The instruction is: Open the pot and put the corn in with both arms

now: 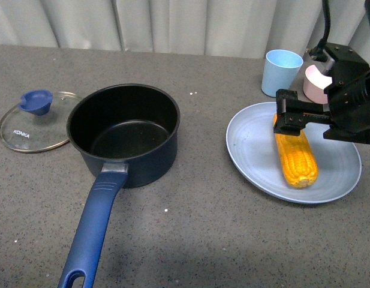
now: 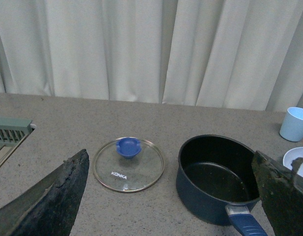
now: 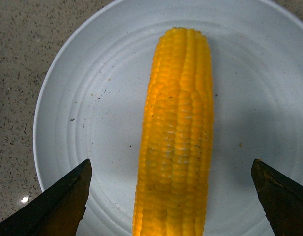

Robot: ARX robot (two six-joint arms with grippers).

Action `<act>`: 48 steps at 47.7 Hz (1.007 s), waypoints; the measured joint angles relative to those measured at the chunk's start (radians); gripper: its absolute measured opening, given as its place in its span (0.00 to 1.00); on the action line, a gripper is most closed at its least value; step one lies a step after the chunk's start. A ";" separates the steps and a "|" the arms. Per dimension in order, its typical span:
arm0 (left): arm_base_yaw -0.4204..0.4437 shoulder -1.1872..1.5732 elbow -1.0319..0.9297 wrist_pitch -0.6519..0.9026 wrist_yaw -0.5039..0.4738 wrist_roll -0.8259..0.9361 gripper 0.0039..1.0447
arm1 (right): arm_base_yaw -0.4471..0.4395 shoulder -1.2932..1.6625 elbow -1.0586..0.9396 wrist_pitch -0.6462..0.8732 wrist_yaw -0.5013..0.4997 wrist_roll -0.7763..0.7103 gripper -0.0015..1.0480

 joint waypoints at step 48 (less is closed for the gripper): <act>0.000 0.000 0.000 0.000 0.000 0.000 0.94 | 0.040 0.063 0.068 -0.065 0.027 -0.061 0.20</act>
